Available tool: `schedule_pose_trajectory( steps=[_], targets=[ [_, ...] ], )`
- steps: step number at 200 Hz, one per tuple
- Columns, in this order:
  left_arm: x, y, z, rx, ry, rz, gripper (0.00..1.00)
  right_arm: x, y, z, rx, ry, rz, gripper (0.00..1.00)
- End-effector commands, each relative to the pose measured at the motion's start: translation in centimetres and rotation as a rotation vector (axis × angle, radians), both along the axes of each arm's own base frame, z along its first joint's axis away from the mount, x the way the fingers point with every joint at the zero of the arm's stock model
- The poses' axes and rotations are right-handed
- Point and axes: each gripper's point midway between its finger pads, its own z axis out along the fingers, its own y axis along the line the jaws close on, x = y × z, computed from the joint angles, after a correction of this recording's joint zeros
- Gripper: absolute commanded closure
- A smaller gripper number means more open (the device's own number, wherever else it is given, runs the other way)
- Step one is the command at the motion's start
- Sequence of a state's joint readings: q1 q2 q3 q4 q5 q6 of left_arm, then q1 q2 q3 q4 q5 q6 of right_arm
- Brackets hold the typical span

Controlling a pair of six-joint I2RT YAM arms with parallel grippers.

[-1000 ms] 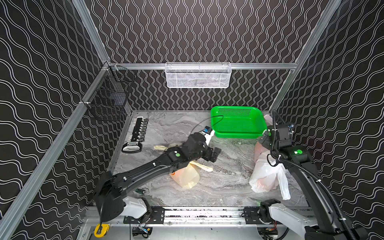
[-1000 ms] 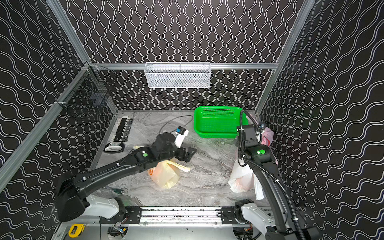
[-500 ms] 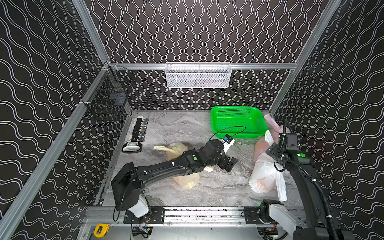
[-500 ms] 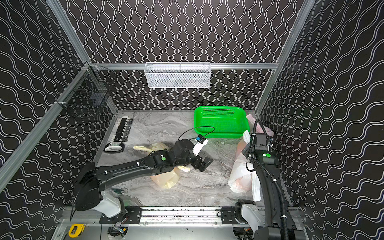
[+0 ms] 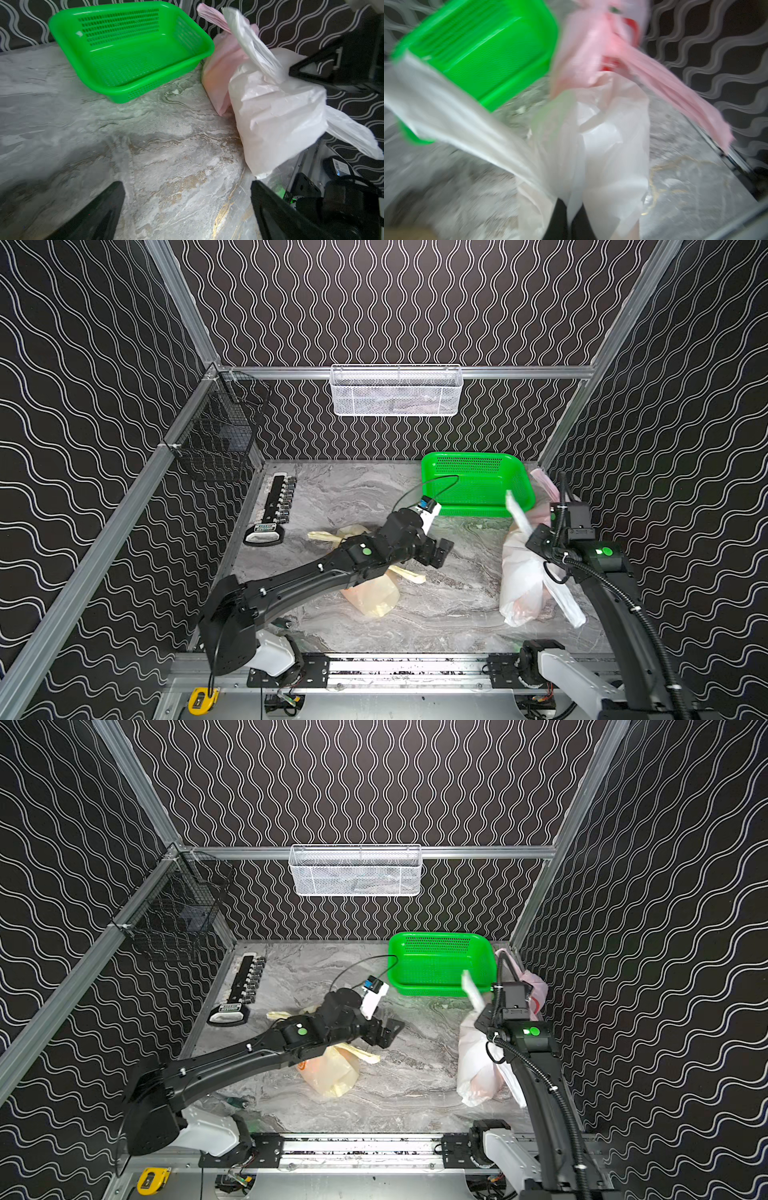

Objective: Place the oranges into plastic bags & tie knots
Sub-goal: Pick up the plastic bag at the center of the board, then place the plastic bag at the center of the board.

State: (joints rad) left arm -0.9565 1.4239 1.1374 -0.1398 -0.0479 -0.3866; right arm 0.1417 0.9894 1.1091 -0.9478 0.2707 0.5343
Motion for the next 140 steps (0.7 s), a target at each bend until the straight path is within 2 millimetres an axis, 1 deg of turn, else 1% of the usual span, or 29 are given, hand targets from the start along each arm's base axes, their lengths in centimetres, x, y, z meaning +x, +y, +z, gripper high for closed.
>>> schedule_pose_trajectory(
  steps=[1,5,8,15,28,41,62,86,99,106,111,116,124,125,133,140],
  targets=[
    [0.6,3.6,-0.2,-0.005,0.048,0.085,0.02,-0.9,5.7,1.0,0.035,0.03,0.138,1.0],
    [0.5,4.2,-0.4,-0.011,0.063,0.093,0.02,-1.0,6.7,1.1,0.039,0.034,0.164,1.0],
    [0.7,4.9,-0.4,-0.018,0.072,0.104,0.02,-1.3,8.0,1.2,0.041,0.04,0.208,1.0],
    [0.9,6.2,-0.4,-0.031,0.09,0.126,0.02,-1.5,10.1,1.0,0.047,0.045,0.272,1.0],
    [1.0,8.5,-0.7,-0.025,0.109,0.168,0.02,-1.9,13.2,0.7,0.053,0.05,0.351,1.0],
    [0.7,10.7,-0.7,-0.007,0.112,0.21,0.02,-1.8,16.5,0.6,0.083,0.037,0.412,1.0],
    [0.4,14.1,0.2,0.007,0.094,0.28,0.01,-1.2,21.7,0.7,0.152,0.01,0.467,1.0],
    [0.1,17.1,0.7,0.034,0.076,0.349,0.02,-0.5,26.2,0.5,0.172,-0.02,0.493,0.99],
    [-0.1,18.0,1.1,0.036,0.068,0.368,0.02,0.1,28.7,0.5,0.198,-0.046,0.542,0.98],
    [-0.2,18.2,1.1,0.04,0.067,0.372,0.01,0.3,29.7,0.3,0.194,-0.049,0.563,0.95],
    [-0.3,18.3,1.3,0.04,0.065,0.369,0.01,0.5,30.0,0.1,0.185,-0.04,0.568,0.89],
    [-0.4,18.4,1.2,0.045,0.065,0.365,0.01,0.5,30.2,0.0,0.178,-0.033,0.57,0.78],
    [-0.5,18.3,1.3,0.049,0.062,0.351,0.01,0.9,30.2,0.2,0.157,-0.039,0.574,0.54],
    [-0.5,18.2,1.3,0.048,0.061,0.348,0.01,0.9,30.2,0.3,0.154,-0.041,0.574,0.53],
    [-0.6,18.1,1.5,0.05,0.048,0.331,0.01,1.1,29.7,0.8,0.129,-0.061,0.565,0.33],
    [-0.5,17.9,1.7,0.048,0.03,0.319,0.01,1.3,28.9,1.6,0.106,-0.088,0.552,0.19]
  ],
)
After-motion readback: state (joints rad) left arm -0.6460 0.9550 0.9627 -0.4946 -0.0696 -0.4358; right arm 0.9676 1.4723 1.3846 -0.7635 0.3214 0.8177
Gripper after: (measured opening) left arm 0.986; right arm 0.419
